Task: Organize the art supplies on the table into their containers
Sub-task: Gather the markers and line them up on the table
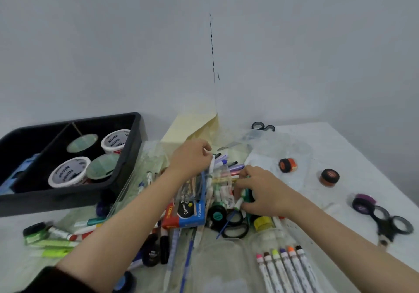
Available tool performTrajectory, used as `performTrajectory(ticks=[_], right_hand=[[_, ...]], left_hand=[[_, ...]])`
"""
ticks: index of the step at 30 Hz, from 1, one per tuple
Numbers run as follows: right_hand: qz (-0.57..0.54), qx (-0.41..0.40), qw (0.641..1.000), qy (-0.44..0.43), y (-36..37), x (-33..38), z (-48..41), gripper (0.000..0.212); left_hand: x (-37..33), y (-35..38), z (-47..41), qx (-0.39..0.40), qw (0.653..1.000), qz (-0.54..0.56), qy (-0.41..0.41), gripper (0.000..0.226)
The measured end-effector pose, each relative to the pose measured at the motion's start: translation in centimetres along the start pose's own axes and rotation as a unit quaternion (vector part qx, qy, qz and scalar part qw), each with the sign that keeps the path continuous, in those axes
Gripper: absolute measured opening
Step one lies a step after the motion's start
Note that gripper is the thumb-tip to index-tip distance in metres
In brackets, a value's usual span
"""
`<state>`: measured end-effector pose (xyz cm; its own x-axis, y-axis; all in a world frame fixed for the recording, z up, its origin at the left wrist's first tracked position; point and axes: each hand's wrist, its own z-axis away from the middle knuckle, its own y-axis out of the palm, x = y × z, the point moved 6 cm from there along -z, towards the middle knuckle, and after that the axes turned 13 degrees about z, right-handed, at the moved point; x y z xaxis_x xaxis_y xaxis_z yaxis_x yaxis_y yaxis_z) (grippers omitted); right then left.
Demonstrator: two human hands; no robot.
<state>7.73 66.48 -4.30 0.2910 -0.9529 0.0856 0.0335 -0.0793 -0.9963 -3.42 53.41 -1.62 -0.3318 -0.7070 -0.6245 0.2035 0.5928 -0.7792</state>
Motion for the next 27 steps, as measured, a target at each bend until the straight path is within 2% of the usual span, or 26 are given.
performTrajectory(ticks=[3,5,7,12,17,21,24,27], right_hand=[[0.046,-0.006,0.999,-0.024,0.0,0.4,0.1,0.016],[0.04,-0.017,0.999,-0.027,0.0,0.4,0.3,0.009],[0.033,-0.018,0.999,-0.023,0.1,0.4,0.5,0.012],[0.05,-0.003,0.999,-0.016,0.0,0.6,0.4,0.018],[-0.017,-0.052,0.998,0.003,-0.7,0.2,1.3,0.019],[-0.069,-0.148,0.985,0.048,-2.1,-0.3,3.6,0.013],[-0.101,-0.204,0.966,0.125,-2.9,-0.9,5.6,0.012],[-0.207,-0.241,0.919,0.235,-2.5,-2.1,7.1,0.017]], left_hand=[[0.0,1.5,-1.8,0.038,0.998,-0.044,-0.013,0.026],[0.0,2.4,-2.5,0.065,0.993,-0.099,-0.012,0.018],[0.0,3.0,-2.8,0.082,0.988,-0.133,-0.015,0.021],[0.5,2.9,-3.4,0.064,0.992,-0.108,-0.015,0.01],[0.3,1.9,-3.4,0.021,0.997,0.074,0.011,0.026],[-0.8,0.1,-2.3,-0.055,0.969,0.238,0.04,0.022],[-1.6,-1.6,-0.9,-0.099,0.934,0.341,0.032,0.029],[-2.1,-2.7,0.7,-0.123,0.91,0.396,0.022,0.026]])
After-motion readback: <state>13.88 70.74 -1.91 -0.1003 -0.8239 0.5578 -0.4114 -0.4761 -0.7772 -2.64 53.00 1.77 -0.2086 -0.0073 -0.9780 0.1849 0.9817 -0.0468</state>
